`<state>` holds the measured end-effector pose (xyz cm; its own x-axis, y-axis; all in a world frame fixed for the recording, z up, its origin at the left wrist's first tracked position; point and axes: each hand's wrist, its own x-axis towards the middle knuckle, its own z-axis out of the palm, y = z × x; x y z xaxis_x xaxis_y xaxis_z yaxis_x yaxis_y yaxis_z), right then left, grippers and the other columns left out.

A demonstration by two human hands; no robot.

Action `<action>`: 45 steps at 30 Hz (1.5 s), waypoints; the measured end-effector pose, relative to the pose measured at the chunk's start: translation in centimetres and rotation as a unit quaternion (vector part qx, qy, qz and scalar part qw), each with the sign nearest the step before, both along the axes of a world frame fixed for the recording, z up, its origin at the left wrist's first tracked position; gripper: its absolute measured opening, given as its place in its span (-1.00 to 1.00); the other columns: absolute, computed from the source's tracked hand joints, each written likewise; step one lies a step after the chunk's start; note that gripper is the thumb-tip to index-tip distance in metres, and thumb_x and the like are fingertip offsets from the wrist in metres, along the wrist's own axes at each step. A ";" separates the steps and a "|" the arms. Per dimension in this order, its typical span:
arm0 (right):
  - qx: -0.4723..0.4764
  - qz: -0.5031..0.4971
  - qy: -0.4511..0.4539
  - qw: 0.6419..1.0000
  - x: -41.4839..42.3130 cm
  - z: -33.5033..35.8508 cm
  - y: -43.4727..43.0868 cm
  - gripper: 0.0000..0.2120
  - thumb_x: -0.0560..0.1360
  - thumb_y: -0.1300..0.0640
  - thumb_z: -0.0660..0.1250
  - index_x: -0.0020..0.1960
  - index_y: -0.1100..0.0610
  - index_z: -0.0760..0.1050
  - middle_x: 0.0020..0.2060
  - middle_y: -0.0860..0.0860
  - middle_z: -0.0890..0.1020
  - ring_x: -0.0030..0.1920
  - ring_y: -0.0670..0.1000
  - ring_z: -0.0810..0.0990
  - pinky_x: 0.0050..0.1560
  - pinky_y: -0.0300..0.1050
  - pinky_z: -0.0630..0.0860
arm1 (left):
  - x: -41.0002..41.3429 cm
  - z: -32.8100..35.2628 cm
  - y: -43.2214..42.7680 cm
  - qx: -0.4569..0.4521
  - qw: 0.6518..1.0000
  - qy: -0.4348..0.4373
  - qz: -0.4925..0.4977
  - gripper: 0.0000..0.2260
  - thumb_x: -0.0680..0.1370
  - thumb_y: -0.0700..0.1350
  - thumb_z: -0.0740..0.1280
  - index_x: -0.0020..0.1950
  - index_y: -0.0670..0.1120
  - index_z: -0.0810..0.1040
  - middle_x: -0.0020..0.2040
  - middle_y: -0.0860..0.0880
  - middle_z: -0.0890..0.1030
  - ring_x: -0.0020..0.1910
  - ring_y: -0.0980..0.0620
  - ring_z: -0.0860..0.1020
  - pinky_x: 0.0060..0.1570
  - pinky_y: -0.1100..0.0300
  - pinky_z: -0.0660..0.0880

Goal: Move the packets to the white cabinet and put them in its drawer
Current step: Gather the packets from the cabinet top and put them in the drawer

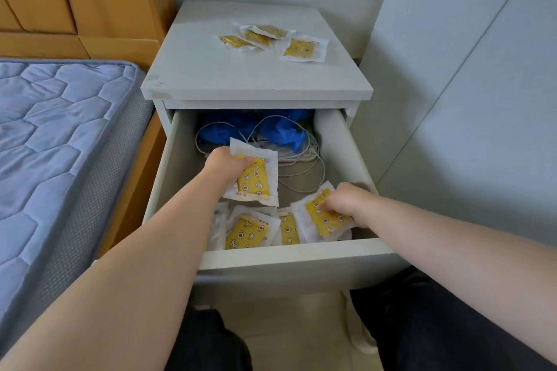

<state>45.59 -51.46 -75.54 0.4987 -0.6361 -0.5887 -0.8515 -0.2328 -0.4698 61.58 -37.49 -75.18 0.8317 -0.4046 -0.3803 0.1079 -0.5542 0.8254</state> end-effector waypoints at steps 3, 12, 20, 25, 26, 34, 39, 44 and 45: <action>-0.110 0.142 0.116 0.977 0.0 -0.3 1.0 -0.44 0.56 0.18 0.23 0.46 0.35 0.11 0.30 0.26 0.43 0.27 0.23 0.45 0.17 0.01 0.41 | -0.3 -0.2 0.0 -0.005 0.999 0.004 -0.031 -0.71 0.57 -0.12 0.34 0.27 -0.17 0.50 0.12 -0.14 0.61 0.08 -0.12 0.60 0.17 -0.04 0.52; -0.303 0.442 0.310 0.786 2.0 -0.9 1.7 -0.26 0.44 -0.14 0.39 0.49 0.10 0.17 0.35 0.08 0.37 0.33 0.13 0.37 0.18 0.00 0.42 | -0.1 -0.2 -0.1 0.011 0.998 -0.026 -0.060 -0.71 0.57 -0.11 0.33 0.28 -0.15 0.49 0.12 -0.13 0.61 0.08 -0.12 0.60 0.15 -0.05 0.53; -0.171 0.464 0.298 0.816 1.5 -1.1 0.1 -0.30 0.42 -0.21 0.38 0.42 0.09 0.26 0.15 0.05 0.54 0.04 0.10 0.60 0.05 -0.03 0.56 | 0.2 -0.3 -0.1 0.015 0.997 -0.028 -0.063 -0.68 0.58 -0.08 0.32 0.30 -0.13 0.47 0.12 -0.11 0.61 0.05 -0.09 0.60 0.06 0.01 0.56; -0.183 0.338 0.000 0.923 2.3 1.6 -1.9 -0.43 0.57 -0.03 0.25 0.49 0.13 0.18 0.41 0.09 0.37 0.34 0.08 0.41 0.26 -0.05 0.38 | -0.1 -0.4 -0.4 -0.011 0.992 -0.023 -0.124 -0.74 0.57 -0.06 0.33 0.23 -0.08 0.49 0.01 -0.05 0.64 -0.08 -0.01 0.64 -0.16 0.13 0.59; -0.145 0.296 -0.085 0.940 2.7 2.4 -2.2 -0.43 0.58 0.00 0.25 0.50 0.12 0.17 0.44 0.05 0.33 0.39 0.04 0.37 0.32 -0.08 0.32 | -0.3 -0.3 -0.6 -0.017 0.989 -0.026 -0.143 -0.77 0.57 -0.05 0.33 0.21 -0.06 0.50 -0.01 -0.03 0.64 -0.09 0.01 0.65 -0.17 0.14 0.60; 0.046 0.199 -0.229 0.952 5.0 2.3 -3.1 -0.91 0.44 0.27 0.42 -0.11 0.12 0.57 -0.09 0.11 0.68 -0.04 0.09 0.66 0.08 0.01 0.58 | -1.5 0.5 -1.3 -0.043 0.971 -0.077 -0.222 -0.86 0.54 0.01 0.36 0.08 0.07 0.51 -0.13 0.11 0.64 -0.21 0.18 0.64 -0.31 0.31 0.57; 0.046 0.100 -0.270 0.957 4.6 1.6 -4.2 -0.79 0.47 0.37 0.35 -0.25 0.10 0.52 -0.22 0.08 0.63 -0.13 0.08 0.60 -0.03 0.01 0.57 | -0.9 0.6 -0.6 -0.024 0.986 -0.026 -0.163 -0.66 0.62 0.10 0.17 0.08 -0.11 0.59 -0.06 -0.10 0.67 -0.09 -0.05 0.64 -0.07 0.08 0.59; 0.022 0.163 -0.174 0.971 4.3 1.4 -4.4 -0.81 0.48 0.30 0.36 -0.23 0.05 0.56 -0.26 -0.01 0.64 -0.18 0.01 0.62 -0.03 -0.07 0.57 | 1.6 -0.3 2.0 0.206 0.888 -0.071 -0.404 -0.48 0.50 -0.12 0.41 0.43 0.04 0.36 0.37 0.06 0.45 0.35 0.06 0.40 0.33 0.10 0.34; -0.018 0.203 -0.143 0.968 4.4 1.2 -4.0 -0.79 0.47 0.29 0.37 -0.26 0.02 0.55 -0.27 -0.04 0.62 -0.19 -0.02 0.60 -0.08 -0.13 0.54 | 1.6 -0.3 2.1 0.252 0.856 -0.074 -0.444 -0.36 0.46 -0.09 0.46 0.48 0.09 0.28 0.45 0.09 0.35 0.44 0.04 0.30 0.41 0.04 0.23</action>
<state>49.97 -55.46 -74.39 0.8516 -0.3711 -0.3703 -0.5224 -0.5418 -0.6584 63.16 -35.43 -75.51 0.3347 -0.7187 -0.6094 -0.6272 -0.6526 0.4252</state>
